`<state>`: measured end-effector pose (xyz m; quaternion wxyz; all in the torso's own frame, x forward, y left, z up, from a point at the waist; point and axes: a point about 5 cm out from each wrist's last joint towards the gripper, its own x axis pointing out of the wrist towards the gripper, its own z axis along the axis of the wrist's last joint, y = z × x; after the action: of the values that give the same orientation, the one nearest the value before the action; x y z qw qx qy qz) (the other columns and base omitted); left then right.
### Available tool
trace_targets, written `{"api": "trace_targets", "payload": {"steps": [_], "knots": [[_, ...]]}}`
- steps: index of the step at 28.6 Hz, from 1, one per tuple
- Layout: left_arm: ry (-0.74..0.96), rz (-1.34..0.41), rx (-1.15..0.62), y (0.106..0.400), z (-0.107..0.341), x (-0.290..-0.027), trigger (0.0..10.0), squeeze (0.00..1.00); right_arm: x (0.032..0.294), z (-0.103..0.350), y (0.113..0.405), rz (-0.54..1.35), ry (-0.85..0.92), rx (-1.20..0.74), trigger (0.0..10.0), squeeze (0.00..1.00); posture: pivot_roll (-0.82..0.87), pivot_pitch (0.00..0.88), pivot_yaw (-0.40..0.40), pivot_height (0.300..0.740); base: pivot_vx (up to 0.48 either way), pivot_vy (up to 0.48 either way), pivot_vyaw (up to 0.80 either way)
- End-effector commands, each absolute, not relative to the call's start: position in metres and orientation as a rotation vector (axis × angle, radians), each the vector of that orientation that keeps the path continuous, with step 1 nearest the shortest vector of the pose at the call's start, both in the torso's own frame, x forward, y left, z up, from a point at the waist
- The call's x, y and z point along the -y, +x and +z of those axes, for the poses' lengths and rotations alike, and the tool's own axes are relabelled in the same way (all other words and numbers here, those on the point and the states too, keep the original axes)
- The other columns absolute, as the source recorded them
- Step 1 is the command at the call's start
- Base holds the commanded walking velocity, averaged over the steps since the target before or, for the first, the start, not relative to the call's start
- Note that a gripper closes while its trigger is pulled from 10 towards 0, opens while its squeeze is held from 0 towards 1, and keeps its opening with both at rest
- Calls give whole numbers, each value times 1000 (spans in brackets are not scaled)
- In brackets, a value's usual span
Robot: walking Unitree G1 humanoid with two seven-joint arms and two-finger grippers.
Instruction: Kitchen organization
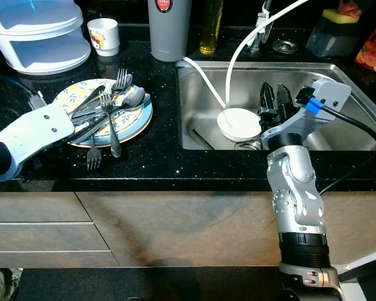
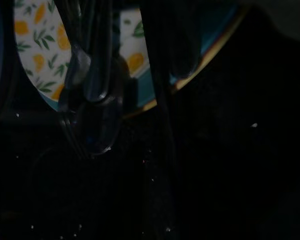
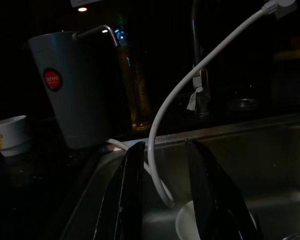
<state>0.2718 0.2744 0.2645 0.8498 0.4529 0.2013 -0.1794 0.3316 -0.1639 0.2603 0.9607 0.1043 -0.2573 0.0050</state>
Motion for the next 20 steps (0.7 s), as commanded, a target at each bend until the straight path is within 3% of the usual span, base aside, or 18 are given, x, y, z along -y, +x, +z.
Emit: {"api": "trace_targets", "payload": {"steps": [1,12,13,14,20], "knots": [[929,-365,-411,277,257,-270,0,0,168,263,330,8,207,529,10000,0,190,127,-32,740,0,0,0],[883,-364,-239,275,302,-257,0,0,166,267,333,16,205,540,10000,0,188,113,-31,740,0,0,0],[893,-357,-218,274,309,-257,2000,0,166,267,333,17,206,541,10000,0,195,107,-28,740,0,0,0],[906,-337,-196,273,316,-257,10000,0,166,267,333,18,207,541,10000,0,198,101,-24,740,0,0,0],[894,-217,-124,282,330,-263,10000,0,164,266,334,22,211,540,10000,0,187,93,-28,740,0,0,0]]}}
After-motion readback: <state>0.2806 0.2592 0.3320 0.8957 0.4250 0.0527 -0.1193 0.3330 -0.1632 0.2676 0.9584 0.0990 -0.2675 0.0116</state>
